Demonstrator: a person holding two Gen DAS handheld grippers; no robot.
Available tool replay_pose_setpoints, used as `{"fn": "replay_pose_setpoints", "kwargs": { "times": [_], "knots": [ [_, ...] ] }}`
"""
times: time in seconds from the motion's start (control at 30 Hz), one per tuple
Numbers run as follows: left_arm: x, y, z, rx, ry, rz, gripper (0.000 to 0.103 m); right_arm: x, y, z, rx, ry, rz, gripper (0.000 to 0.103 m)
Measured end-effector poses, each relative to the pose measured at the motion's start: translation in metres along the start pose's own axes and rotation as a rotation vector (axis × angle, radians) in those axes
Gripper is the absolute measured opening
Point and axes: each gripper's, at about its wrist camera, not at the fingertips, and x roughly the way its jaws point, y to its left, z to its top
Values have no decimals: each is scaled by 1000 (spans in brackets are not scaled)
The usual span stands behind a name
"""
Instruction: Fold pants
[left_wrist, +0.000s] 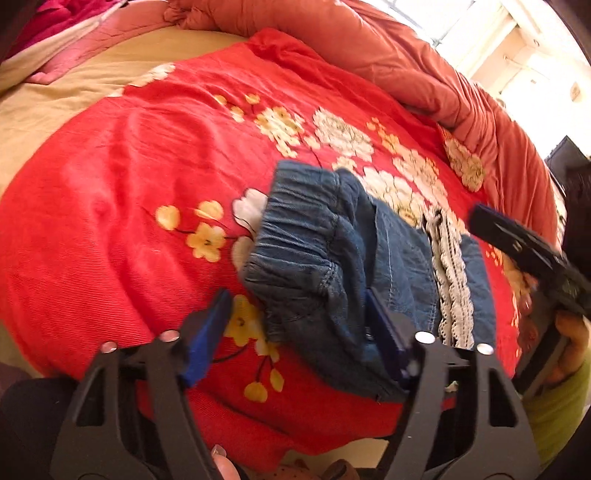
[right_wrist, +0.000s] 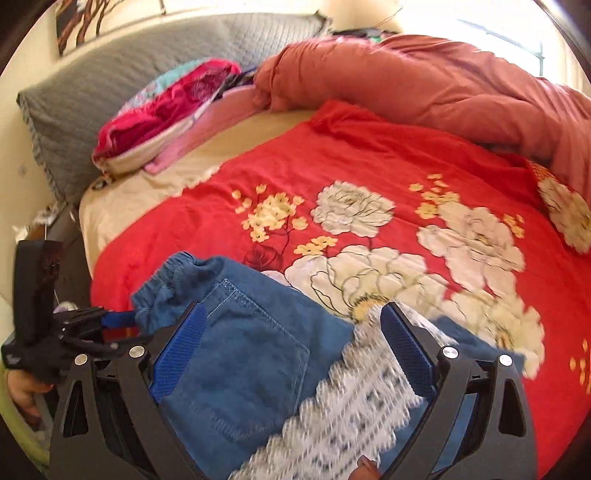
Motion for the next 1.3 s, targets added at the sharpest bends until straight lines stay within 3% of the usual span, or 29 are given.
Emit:
{"fn": "replay_pose_setpoints", "kwargs": {
  "times": [0.1,0.33,0.6,0.7,0.77,0.87,1.0,1.2,1.3],
  "knots": [
    [8,-4,0,17,15,-9,56,19,4,9,-22,42,70,95],
    [14,-3,1,-6,27,-53,55,63,29,27,-46,164,249,95],
    [15,4,3,-52,33,-86,55,108,61,36,-142,272,314,94],
    [16,3,3,-49,30,-79,56,119,63,32,-136,288,372,64],
    [16,3,3,-53,29,-80,57,120,66,29,-132,271,406,52],
    [15,5,5,-80,27,-130,69,110,62,28,-115,228,414,39],
    [9,1,4,-73,5,-161,77,77,40,31,-42,126,470,37],
    [1,-30,-1,27,-43,-171,81,37,12,28,18,29,492,36],
    [5,-32,-1,5,-25,-214,81,16,-3,22,39,-9,499,36]
  ]
}}
